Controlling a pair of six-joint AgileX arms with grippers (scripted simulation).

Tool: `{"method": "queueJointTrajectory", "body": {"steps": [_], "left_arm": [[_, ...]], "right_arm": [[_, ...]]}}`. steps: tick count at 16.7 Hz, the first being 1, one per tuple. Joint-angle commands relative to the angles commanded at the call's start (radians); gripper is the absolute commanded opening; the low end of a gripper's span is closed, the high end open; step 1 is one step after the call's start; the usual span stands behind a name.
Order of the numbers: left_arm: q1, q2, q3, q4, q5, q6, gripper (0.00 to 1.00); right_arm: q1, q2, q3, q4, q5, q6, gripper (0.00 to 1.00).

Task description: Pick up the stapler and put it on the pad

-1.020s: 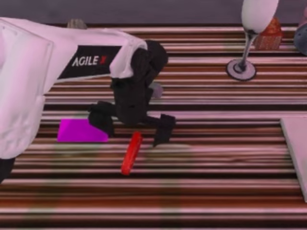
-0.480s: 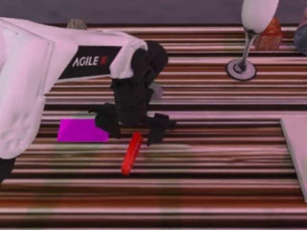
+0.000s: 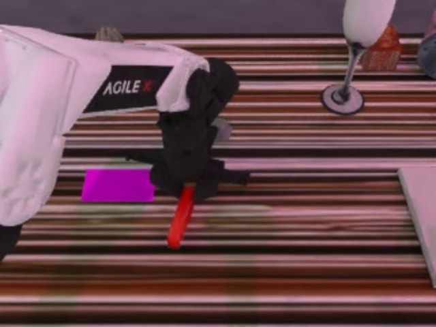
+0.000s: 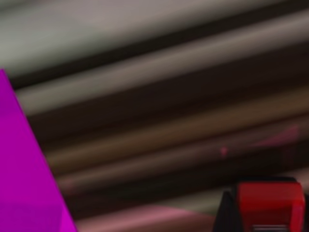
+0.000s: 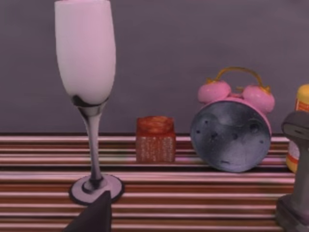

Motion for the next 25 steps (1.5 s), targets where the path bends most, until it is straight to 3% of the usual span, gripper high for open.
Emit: {"method": "queueJointTrajectory", "body": {"steps": [10,18,25], "left_arm": [[0.003,-0.005,0.017,-0.017,0.000,-0.001,0.00],[0.018,-0.096,0.223,-0.325,-0.001,-0.003,0.00],[0.014,-0.101,0.237,-0.339,-0.001,0.011,0.00]], "right_arm": [[0.000,0.000,0.000,0.000,0.000,0.000,1.00],[0.000,0.000,0.000,0.000,0.000,0.000,1.00],[0.000,0.000,0.000,0.000,0.000,0.000,1.00]]}}
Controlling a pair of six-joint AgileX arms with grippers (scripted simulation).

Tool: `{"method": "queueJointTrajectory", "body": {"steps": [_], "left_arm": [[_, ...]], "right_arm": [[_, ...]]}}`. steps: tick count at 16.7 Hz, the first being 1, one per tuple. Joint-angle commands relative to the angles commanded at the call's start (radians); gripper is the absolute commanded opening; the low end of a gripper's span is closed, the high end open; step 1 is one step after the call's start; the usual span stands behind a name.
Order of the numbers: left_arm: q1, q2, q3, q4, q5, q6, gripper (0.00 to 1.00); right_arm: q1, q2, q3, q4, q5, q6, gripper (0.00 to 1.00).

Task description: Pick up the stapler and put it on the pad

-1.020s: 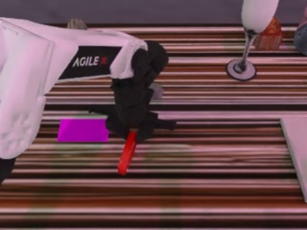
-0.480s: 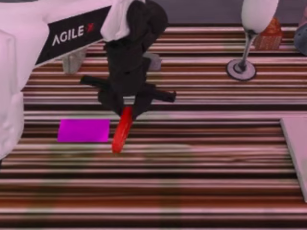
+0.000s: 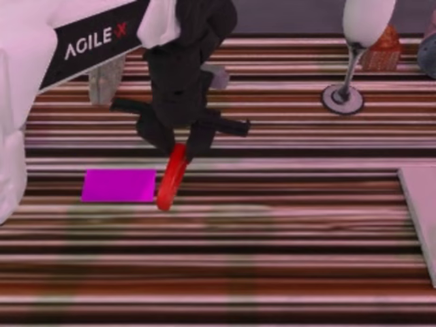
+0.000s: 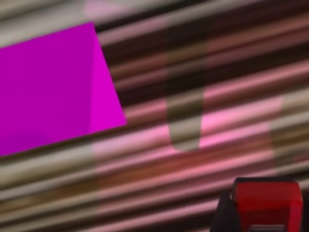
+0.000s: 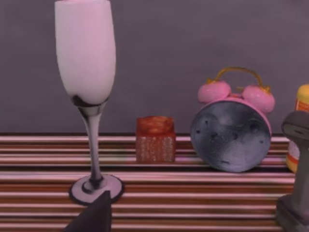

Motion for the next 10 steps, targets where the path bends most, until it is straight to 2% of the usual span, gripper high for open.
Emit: {"method": "queueJointTrajectory", "body": {"steps": [2,5,10], "left_arm": [[0.004,0.005,0.011,-0.004,-0.001,0.053,0.00],[0.019,0.014,0.032,-0.014,-0.002,0.204,0.00],[0.058,0.027,0.043,-0.041,-0.005,0.636,0.00]], "right_arm": [[0.000,0.000,0.000,0.000,0.000,0.000,1.00],[0.000,0.000,0.000,0.000,0.000,0.000,1.00],[0.000,0.000,0.000,0.000,0.000,0.000,1.00]]}}
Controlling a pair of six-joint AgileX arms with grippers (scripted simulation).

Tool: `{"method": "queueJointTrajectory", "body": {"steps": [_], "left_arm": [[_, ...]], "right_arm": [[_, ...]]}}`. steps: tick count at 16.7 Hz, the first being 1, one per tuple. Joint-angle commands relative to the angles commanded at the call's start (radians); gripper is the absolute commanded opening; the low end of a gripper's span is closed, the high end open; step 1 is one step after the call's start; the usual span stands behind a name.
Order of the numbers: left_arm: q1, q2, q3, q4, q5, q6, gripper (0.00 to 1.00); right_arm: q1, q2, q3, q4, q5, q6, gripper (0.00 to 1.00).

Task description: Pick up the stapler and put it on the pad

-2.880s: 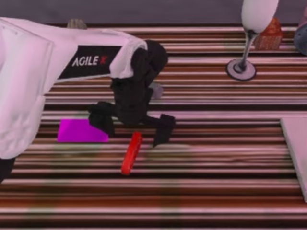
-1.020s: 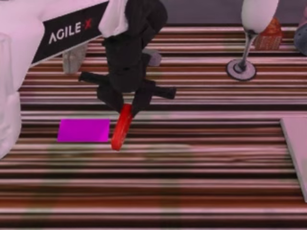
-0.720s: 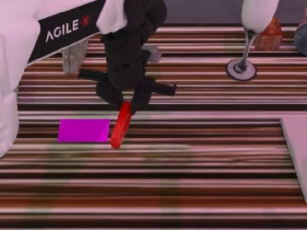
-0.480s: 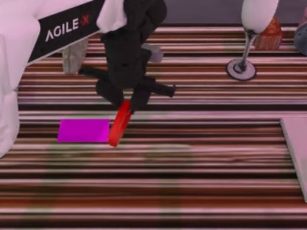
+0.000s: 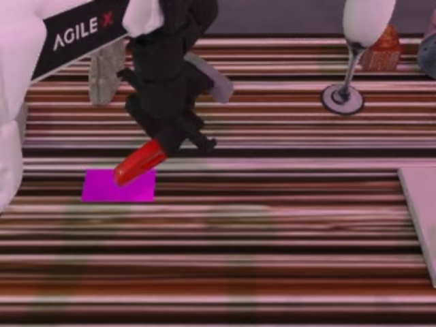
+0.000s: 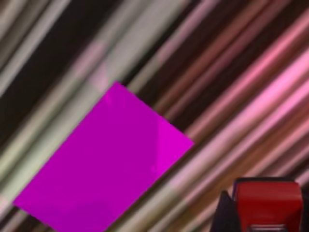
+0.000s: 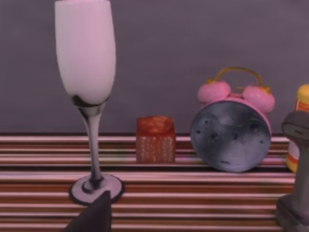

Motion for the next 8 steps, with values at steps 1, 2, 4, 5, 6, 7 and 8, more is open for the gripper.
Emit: {"method": "queueJointTrajectory", "body": {"steps": [1,2,4,5,6,7,8], "left_arm": [[0.009,0.002,0.000,-0.006,-0.001,0.103,0.00],[0.017,0.003,-0.001,-0.011,-0.001,0.206,0.00],[0.033,0.002,0.000,-0.019,-0.002,0.399,0.00],[0.041,-0.001,0.000,-0.021,-0.003,0.485,0.00],[0.049,-0.006,0.000,-0.021,-0.003,0.560,0.00],[0.056,-0.013,-0.001,-0.019,-0.003,0.625,0.00],[0.063,-0.020,-0.001,-0.016,-0.003,0.679,0.00]], "right_arm": [[0.000,0.000,0.000,0.000,0.000,0.000,1.00],[0.000,0.000,0.000,0.000,0.000,0.000,1.00],[0.000,0.000,0.000,0.000,0.000,0.000,1.00],[0.000,0.000,0.000,0.000,0.000,0.000,1.00],[0.000,0.000,0.000,0.000,0.000,0.000,1.00],[0.000,0.000,0.000,0.000,0.000,0.000,1.00],[0.000,0.000,0.000,0.000,0.000,0.000,1.00]]}}
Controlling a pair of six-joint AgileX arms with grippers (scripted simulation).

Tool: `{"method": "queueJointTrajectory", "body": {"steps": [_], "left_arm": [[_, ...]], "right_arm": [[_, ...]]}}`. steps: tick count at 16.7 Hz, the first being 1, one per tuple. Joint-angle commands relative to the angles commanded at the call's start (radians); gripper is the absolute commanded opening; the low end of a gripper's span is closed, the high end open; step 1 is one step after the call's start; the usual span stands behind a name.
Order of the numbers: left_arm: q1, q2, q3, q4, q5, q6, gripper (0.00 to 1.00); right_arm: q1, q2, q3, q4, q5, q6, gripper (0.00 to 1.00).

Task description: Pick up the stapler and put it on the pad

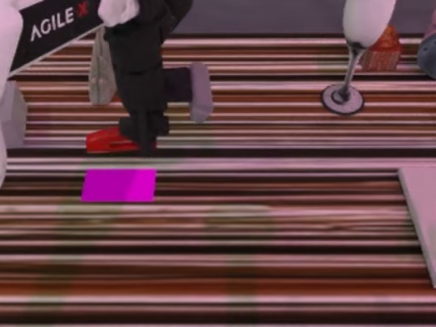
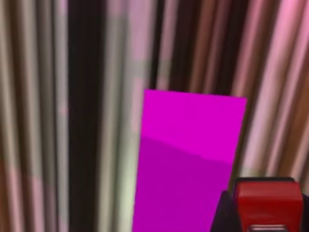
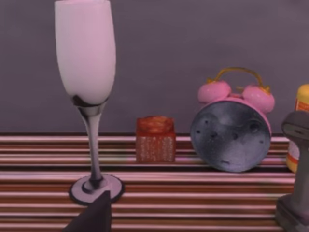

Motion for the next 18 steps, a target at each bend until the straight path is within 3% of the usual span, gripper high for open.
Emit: {"method": "queueJointTrajectory", "body": {"steps": [4,10,18], "left_arm": [[0.016,-0.024,-0.003,0.012,0.001,0.111,0.00],[0.015,-0.022,-0.018,0.029,0.000,0.114,0.00],[0.067,0.023,-0.283,0.346,0.001,0.160,0.00]], "right_arm": [[0.000,0.000,0.000,0.000,0.000,0.000,1.00],[0.000,0.000,0.000,0.000,0.000,0.000,1.00],[0.000,0.000,0.000,0.000,0.000,0.000,1.00]]}}
